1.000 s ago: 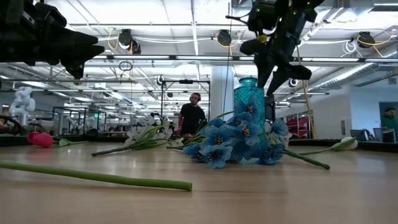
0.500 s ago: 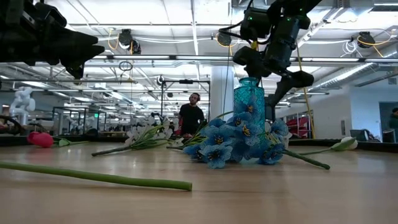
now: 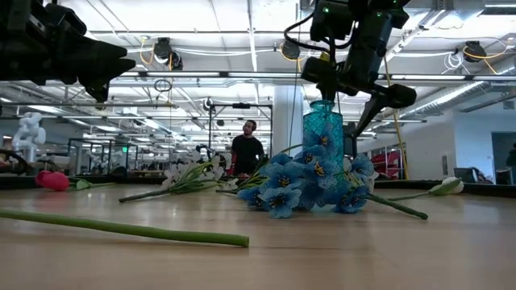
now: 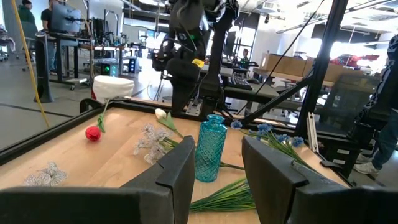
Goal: Sort flowers into vase by color
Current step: Put the right white flowers into the blue flower vase
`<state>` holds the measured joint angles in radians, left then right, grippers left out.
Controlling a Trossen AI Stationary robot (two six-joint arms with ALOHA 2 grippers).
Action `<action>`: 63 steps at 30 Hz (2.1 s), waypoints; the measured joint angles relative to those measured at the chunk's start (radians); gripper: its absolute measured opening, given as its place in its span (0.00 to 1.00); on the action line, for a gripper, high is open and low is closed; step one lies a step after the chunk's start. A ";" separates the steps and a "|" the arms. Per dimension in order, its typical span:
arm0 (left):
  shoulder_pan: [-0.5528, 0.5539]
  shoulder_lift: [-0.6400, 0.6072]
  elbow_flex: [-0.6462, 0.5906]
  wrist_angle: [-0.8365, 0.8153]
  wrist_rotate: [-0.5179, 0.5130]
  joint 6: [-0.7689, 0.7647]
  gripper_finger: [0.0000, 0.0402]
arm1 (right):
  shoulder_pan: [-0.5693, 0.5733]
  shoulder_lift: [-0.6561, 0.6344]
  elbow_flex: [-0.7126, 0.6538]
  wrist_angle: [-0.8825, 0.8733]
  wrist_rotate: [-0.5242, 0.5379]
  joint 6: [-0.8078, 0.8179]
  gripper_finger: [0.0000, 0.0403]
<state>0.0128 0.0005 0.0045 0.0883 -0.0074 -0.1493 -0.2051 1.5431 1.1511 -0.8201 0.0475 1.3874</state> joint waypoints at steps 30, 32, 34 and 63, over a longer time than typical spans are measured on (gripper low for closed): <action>0.000 0.000 0.000 0.000 0.000 0.000 0.35 | -0.016 0.352 0.001 0.081 -0.139 -0.034 0.38; 0.000 0.000 0.000 0.000 0.000 0.000 0.35 | -0.020 0.339 -0.001 0.082 -0.109 -0.040 0.24; 0.000 0.000 0.000 0.000 0.000 0.000 0.35 | -0.026 0.315 -0.003 0.093 -0.050 -0.059 0.09; 0.000 0.000 0.000 0.000 0.000 0.000 0.35 | 0.316 -0.440 -0.002 0.265 0.682 -0.806 0.01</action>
<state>0.0128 0.0006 0.0044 0.0887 -0.0078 -0.1493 0.1107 1.1035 1.1490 -0.5548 0.7291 0.5809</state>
